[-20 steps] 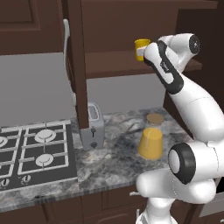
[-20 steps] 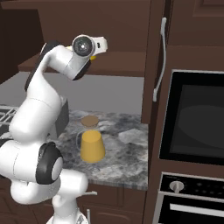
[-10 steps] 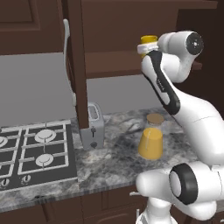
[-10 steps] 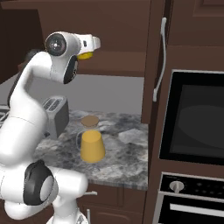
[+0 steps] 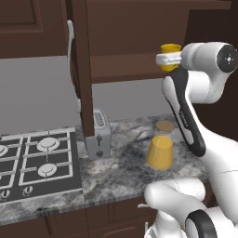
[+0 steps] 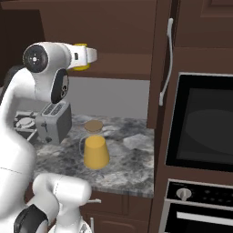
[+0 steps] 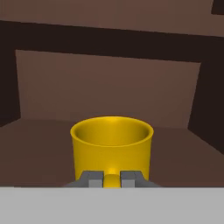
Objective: There is a tray on the dining counter. Grab the cup, mug, and pitcher and place them on the tray. The pitcher may be placed next to the tray if it cannot fit the tray.
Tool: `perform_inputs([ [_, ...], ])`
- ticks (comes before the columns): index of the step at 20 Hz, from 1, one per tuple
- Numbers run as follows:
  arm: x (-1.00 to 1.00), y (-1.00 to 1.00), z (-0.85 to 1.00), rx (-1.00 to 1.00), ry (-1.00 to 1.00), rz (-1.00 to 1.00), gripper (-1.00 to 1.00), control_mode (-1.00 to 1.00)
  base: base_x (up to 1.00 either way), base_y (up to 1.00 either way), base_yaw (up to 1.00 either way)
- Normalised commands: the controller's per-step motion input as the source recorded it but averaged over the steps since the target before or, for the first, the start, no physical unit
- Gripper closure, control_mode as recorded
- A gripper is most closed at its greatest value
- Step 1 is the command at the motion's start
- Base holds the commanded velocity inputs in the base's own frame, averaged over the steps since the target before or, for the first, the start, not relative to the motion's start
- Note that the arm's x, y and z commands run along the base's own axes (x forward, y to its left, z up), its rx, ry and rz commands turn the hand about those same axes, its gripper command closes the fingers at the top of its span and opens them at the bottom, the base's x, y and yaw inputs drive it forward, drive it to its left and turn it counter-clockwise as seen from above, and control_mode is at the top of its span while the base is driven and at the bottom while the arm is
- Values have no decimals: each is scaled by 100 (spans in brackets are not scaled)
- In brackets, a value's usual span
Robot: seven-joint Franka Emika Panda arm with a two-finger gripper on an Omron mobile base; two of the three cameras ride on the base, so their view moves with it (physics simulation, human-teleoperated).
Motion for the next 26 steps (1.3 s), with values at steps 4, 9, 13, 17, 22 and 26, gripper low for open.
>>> perform_inputs([
  [4, -77, 0, 0, 5, 0, 0, 100, -100, 0, 0, 0],
  [9, -64, -1, 0, 2, 0, 0, 100, -100, 0, 0, 0],
  [13, -60, 0, 0, 2, 0, 0, 100, -100, 0, 0, 0],
  [17, -60, 0, 0, 2, 0, -3, 100, -100, 0, 0, 0],
  [22, -48, 0, 2, 1, 2, -4, 100, -100, 0, 0, 0],
  [26, -37, 0, 12, 0, 11, -5, 100, -100, 0, 0, 0],
])
